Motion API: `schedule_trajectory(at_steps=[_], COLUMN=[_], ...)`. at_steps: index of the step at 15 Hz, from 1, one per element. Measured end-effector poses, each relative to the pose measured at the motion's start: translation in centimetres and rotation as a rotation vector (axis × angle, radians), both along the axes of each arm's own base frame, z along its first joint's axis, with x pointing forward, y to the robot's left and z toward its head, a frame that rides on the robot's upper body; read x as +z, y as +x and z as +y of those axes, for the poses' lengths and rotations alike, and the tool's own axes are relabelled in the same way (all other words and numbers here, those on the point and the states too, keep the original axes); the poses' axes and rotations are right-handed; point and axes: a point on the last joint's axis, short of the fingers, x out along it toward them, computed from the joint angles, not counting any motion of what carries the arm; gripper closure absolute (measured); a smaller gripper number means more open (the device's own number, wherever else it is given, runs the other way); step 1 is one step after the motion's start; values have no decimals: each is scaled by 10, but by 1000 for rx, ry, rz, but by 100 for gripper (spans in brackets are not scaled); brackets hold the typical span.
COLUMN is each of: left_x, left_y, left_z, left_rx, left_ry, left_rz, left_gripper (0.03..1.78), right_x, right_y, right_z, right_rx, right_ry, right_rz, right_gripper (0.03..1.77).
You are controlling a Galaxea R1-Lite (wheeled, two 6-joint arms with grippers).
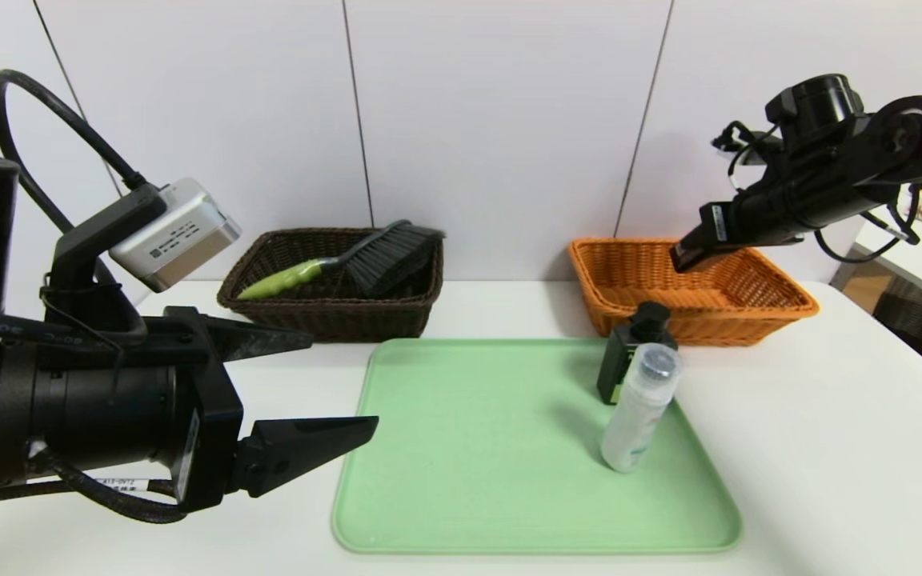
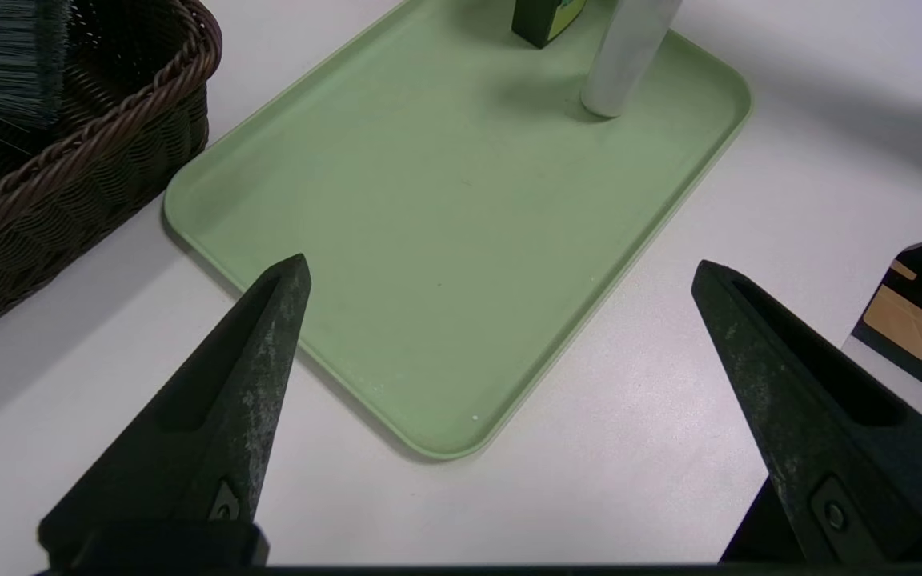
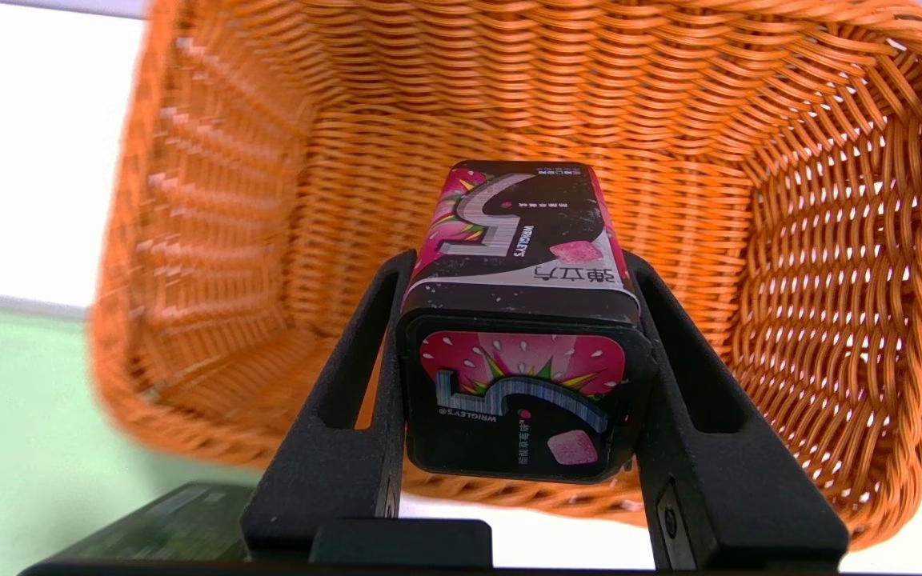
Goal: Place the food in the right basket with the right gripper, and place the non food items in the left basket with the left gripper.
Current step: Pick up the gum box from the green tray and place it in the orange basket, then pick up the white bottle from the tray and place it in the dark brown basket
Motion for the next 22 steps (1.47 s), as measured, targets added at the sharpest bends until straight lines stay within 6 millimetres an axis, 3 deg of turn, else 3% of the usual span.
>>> schedule_trajectory(at_steps=[3,10,13,17,22], left_x=[-1,-5,-6,-7,-5], left_y=[2,4,5,6,6], left_z=[-1,-3,-4,-4,-4], left_rx=[2,3,1,1,3], left_ry=[5,15,17,19,16], left_rz=[7,20,24,28,21], left_gripper=[12,12,12,12,12], right_x=[-15,-29,-36,-40,-14], right_y=[13,21,24,25,9], right_z=[1,1,1,1,0], right_rx=[-21,-6,-3,0,0], right_ry=[-21,-29,-33,-31,-23], right_rz=[9,43,58,70,33], right_gripper=[102,101,71,46,29])
